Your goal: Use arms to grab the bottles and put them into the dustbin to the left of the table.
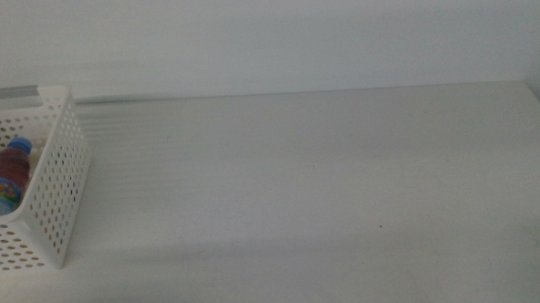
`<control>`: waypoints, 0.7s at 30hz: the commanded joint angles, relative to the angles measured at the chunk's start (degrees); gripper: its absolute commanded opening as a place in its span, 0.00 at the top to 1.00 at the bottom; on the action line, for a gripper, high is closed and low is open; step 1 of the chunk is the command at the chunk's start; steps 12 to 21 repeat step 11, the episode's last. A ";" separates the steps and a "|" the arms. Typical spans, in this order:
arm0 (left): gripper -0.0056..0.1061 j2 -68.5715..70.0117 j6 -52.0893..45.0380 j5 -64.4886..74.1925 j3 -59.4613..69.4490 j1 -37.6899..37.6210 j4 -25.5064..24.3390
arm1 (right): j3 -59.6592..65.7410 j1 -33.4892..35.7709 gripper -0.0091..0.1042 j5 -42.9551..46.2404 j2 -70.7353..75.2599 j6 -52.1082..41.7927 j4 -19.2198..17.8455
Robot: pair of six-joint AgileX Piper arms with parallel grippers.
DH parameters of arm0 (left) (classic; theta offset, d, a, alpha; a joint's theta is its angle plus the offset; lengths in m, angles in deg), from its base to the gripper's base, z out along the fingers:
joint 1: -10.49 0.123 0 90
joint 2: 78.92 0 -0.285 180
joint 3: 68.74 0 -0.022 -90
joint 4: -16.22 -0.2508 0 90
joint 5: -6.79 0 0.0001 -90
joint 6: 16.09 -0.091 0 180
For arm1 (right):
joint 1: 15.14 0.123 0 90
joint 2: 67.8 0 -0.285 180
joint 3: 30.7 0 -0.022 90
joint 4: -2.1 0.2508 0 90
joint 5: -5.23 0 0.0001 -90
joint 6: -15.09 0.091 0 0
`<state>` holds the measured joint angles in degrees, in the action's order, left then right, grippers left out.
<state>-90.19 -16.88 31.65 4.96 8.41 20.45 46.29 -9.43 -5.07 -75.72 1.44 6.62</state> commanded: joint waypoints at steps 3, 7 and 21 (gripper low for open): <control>0.15 1.49 0.80 -4.97 3.19 -0.07 0.67 | 1.49 -1.17 0.30 4.51 2.30 -0.51 -0.35; 0.15 3.75 0.80 -7.47 5.46 -0.07 0.67 | 1.43 -1.56 0.30 2.85 2.25 -0.51 -0.34; 0.15 5.07 0.80 -7.60 5.52 -0.07 0.67 | 1.43 -1.56 0.30 2.85 2.25 -0.51 -0.39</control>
